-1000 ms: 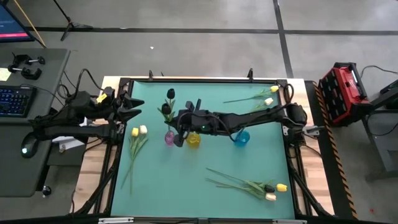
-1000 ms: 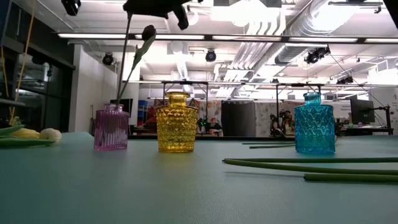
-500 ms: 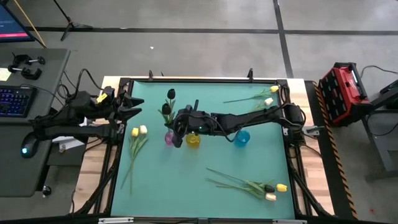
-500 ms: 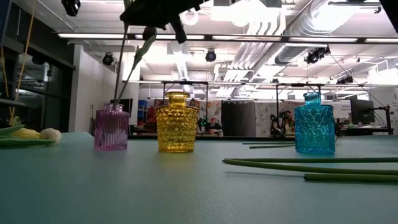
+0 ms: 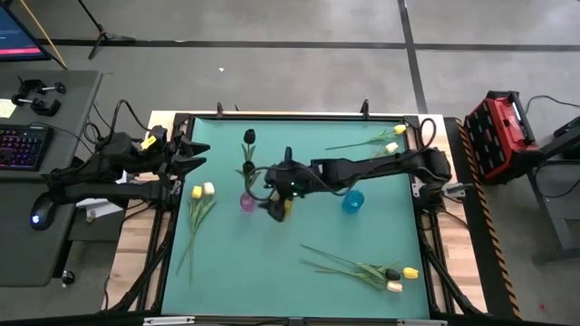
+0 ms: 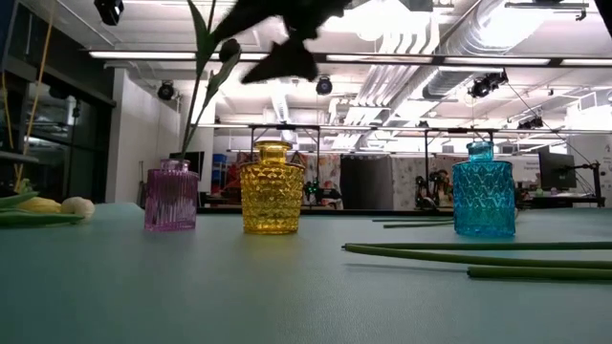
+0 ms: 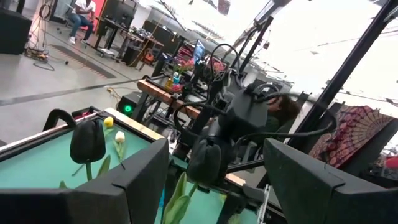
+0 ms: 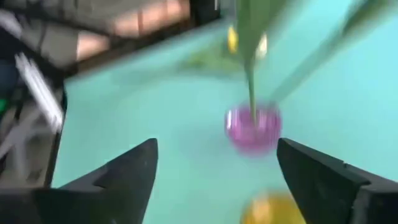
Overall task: Sort flowers into vase by color
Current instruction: Put the black tulip into the pink vase
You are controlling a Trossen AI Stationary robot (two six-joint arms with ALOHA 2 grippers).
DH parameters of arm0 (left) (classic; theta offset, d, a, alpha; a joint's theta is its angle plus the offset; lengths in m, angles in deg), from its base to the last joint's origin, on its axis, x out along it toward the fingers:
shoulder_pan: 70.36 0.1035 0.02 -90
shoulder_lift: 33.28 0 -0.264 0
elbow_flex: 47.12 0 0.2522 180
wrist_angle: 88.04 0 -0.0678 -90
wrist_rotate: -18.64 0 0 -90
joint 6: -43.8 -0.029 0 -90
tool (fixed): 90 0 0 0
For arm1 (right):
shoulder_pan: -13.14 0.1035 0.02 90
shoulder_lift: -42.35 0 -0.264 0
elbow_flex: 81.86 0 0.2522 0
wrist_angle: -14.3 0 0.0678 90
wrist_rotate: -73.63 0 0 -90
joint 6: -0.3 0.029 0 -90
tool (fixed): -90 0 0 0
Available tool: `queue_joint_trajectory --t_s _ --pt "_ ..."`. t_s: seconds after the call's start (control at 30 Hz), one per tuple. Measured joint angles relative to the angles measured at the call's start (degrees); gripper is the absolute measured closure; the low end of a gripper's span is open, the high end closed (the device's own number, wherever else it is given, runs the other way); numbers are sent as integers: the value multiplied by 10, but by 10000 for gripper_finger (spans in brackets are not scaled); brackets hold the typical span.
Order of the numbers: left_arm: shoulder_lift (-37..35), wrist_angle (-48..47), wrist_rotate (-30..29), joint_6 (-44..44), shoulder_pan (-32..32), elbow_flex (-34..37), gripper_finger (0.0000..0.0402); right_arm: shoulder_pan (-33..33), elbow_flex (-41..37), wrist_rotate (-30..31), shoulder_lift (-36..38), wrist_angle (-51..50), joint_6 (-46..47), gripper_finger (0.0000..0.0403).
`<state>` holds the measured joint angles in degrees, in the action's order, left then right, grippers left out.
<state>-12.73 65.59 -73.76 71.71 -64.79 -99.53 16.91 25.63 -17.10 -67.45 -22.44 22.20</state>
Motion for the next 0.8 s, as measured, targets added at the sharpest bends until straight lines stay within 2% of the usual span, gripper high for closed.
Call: queue_joint_trajectory --t_s 0.23,0.4,0.53,0.8 --pt "0 0 -5 1 0 0 151 26 0 -70 26 -212 4 75" --pt "0 0 -14 3 0 0 151 83 -12 -86 26 -344 12 86" --pt "0 0 -17 4 0 0 151 144 -75 -88 32 -368 57 94" --pt "0 1 -20 6 0 0 151 216 -186 -101 38 -287 191 104"
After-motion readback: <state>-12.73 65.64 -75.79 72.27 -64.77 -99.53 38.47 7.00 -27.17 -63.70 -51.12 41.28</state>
